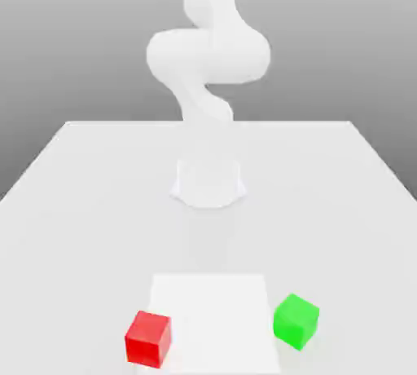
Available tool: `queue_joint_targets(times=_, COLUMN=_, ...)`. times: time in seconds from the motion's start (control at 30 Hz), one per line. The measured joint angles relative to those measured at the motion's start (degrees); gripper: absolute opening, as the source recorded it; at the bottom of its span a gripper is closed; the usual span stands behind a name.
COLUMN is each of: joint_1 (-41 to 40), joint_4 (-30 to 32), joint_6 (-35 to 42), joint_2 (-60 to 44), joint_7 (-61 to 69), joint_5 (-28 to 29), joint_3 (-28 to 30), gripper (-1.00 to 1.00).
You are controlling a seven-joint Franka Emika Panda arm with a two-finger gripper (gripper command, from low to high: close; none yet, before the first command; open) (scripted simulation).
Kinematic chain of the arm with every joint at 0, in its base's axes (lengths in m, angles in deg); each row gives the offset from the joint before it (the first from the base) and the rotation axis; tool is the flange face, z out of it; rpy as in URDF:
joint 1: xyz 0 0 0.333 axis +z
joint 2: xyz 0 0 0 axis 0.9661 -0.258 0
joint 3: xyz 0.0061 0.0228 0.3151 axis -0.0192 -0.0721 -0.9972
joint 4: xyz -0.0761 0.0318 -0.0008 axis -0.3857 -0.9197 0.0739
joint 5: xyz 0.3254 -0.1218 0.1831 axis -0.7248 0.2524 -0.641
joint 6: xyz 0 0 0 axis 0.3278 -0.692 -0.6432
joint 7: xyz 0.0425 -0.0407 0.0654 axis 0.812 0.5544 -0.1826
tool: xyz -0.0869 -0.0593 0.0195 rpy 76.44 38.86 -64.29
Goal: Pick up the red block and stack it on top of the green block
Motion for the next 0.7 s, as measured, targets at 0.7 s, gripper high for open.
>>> queue_joint_targets(times=0.7, joint_1=-3.99, joint_4=8.61, joint_6=-17.26, joint_2=-43.98, joint_7=-1.57, joint_5=-1.87, joint_3=4.07, gripper=0.00)
